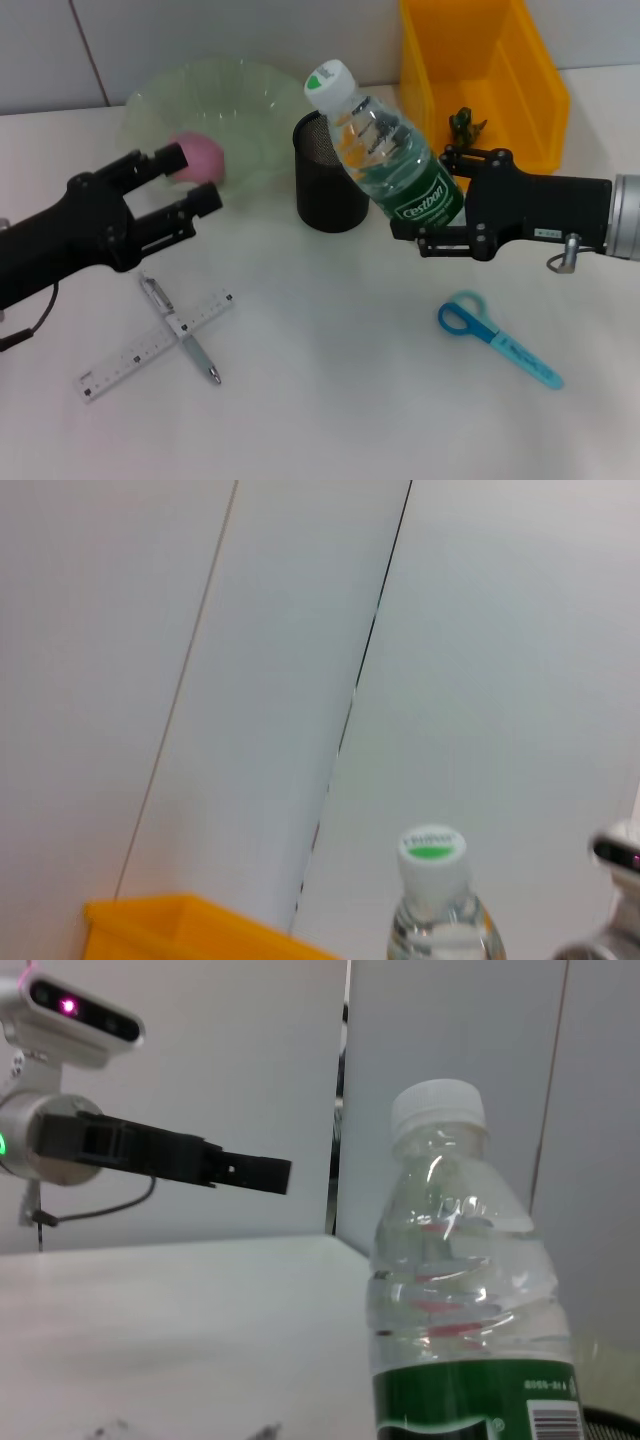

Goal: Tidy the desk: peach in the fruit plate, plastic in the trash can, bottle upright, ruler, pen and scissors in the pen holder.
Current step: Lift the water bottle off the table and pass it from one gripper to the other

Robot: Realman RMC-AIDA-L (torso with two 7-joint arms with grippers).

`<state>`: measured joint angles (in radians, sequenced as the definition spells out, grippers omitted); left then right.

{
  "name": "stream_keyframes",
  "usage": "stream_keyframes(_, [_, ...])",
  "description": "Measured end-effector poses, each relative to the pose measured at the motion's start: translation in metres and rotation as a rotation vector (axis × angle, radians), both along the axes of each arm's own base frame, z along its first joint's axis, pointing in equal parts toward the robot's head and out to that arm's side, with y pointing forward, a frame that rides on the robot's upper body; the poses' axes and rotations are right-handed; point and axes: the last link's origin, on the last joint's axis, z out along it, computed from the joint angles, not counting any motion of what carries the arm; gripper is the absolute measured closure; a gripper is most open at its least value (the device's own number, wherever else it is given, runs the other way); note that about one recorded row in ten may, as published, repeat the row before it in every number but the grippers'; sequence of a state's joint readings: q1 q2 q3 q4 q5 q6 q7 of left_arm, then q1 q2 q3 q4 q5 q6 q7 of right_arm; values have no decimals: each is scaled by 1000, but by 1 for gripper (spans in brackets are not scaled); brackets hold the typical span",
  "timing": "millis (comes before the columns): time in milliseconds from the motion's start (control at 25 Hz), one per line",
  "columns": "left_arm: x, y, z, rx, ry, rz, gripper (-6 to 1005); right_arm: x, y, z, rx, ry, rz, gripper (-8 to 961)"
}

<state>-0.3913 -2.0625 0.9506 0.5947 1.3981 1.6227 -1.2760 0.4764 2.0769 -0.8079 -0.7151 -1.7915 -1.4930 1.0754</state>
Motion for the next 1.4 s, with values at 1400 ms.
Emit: stream_keyframes(1400, [41, 22, -24, 29, -156, -86, 298, -24, -15, -69, -37, 230, 32, 183])
